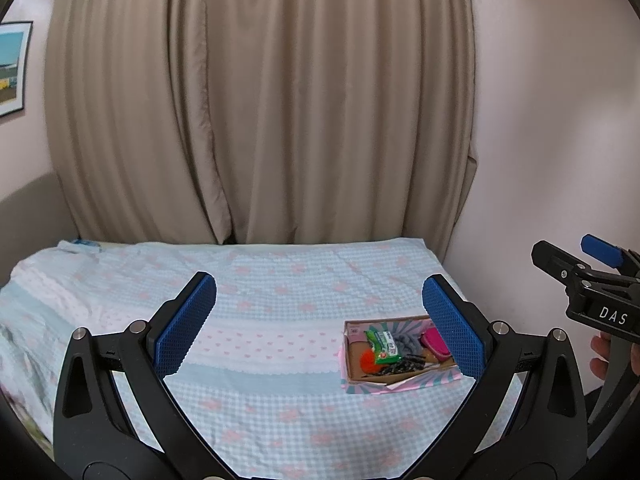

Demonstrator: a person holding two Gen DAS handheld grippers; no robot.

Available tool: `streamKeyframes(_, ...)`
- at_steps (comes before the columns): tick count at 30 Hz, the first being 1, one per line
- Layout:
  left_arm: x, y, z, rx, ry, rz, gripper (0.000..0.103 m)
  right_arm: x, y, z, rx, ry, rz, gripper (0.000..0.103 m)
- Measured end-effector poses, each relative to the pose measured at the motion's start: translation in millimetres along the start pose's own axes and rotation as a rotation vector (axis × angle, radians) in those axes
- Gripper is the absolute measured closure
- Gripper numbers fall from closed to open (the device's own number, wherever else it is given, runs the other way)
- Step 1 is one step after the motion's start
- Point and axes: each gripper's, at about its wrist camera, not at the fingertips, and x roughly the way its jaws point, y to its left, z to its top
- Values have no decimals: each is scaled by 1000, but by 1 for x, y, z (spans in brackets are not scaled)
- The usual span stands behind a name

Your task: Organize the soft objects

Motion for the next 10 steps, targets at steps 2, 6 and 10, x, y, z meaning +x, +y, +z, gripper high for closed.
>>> streamKeyframes(2,-1,0,1,2,-8,9,0,1,1,1,1,3,1,0)
streamKeyframes(6,0,-1,1,23,-36,67,0,9,2,4,2,20,2,0)
streamKeyframes(10,15,4,-4,29,-14,96,0,28,6,0,-2,74,4,0)
